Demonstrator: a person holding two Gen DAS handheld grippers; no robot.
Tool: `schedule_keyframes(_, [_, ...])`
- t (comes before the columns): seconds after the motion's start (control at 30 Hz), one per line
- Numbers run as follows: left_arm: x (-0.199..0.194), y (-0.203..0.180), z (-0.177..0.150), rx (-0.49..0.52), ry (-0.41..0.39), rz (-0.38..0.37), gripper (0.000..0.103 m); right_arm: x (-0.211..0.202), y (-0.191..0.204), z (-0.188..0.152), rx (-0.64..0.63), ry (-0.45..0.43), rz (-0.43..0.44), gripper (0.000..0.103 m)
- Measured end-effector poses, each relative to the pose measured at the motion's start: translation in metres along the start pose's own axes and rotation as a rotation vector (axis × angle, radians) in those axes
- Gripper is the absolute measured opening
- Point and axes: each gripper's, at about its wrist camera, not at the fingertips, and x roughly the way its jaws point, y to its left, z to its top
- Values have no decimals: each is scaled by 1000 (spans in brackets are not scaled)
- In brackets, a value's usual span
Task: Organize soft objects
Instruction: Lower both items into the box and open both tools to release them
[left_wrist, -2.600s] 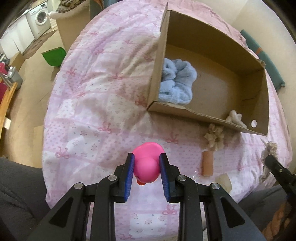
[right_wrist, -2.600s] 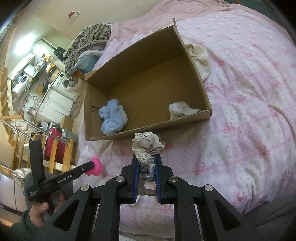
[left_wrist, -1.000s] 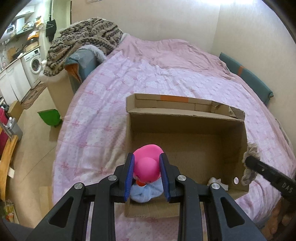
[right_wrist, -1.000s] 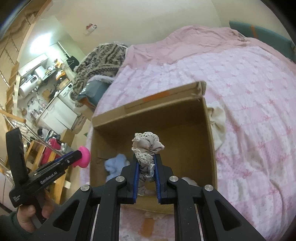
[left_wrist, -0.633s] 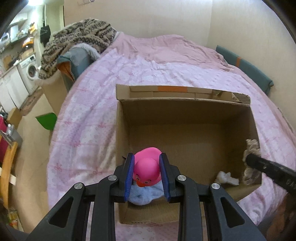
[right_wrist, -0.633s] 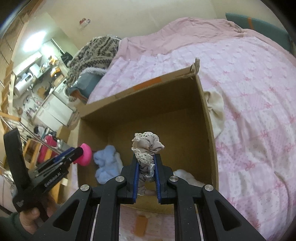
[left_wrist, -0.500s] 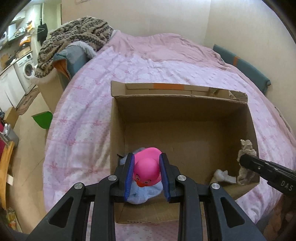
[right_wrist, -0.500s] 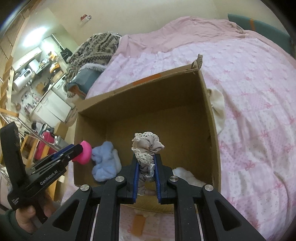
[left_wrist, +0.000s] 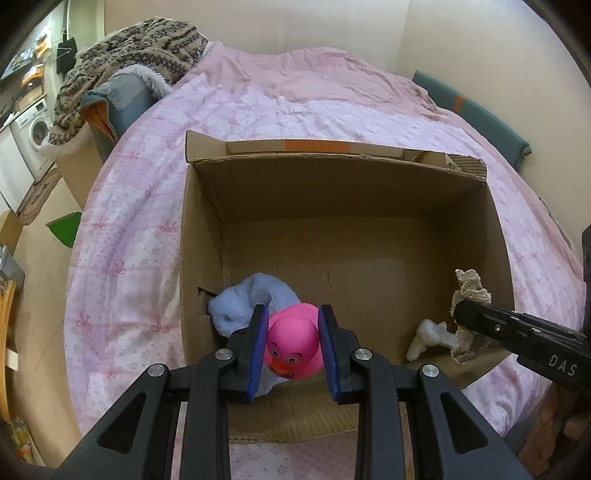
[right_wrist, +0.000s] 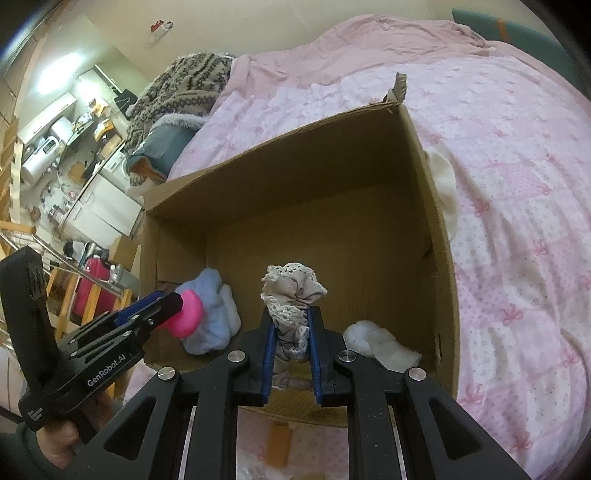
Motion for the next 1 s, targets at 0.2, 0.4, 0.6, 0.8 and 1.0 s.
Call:
schedule_keyframes(0.2, [-1,-2,0,-2,-2,-3,25,1,1,-2,-5,11,-4,17])
schedule_keyframes(0.4, [-2,-3,-2,9,-9,10,25,0,-1,-3,6,16,-3,17])
schedule_keyframes(0.6, [-1,-3,-2,4,0,-3,25,1,-1,-3,4,25,4,17])
schedule_keyframes(0.8, [-2,-5,-3,20,-3,2,25,3,2,-3,-13,26,7,17])
schedule_keyframes(1.0, [-4,-4,-3,19,-4,14,28,3,3,-2,-12,23,5,18])
